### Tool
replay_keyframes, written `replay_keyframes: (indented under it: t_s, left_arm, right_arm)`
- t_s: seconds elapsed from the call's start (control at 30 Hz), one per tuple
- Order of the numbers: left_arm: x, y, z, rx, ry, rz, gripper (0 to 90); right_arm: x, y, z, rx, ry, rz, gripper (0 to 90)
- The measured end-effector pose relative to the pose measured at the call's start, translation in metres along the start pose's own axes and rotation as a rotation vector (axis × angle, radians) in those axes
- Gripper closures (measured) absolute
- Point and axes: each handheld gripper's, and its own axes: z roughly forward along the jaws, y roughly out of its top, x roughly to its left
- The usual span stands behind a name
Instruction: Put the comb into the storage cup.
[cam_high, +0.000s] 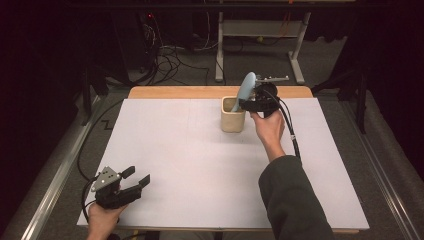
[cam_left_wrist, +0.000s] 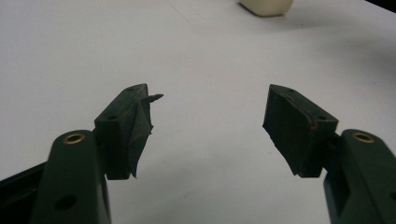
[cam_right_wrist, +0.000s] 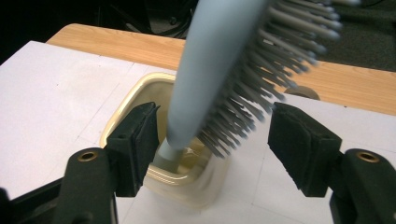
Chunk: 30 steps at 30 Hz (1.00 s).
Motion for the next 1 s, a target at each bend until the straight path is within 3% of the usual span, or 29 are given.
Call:
replay_keyframes:
  t_s: [0.27,1.0]
  left_arm:
    - [0.0,0.0,0.0,-0.005,0.002,0.0,33.1]
    - [0.0,0.0,0.0,-0.002,0.003,-0.002,33.0]
  right_arm:
    - [-0.002,-0.003,-0.009,-0.021,0.002,-0.031,31.3]
    - [-0.01,-0.01,-0.027,-0.064,0.022,-0.054,29.0]
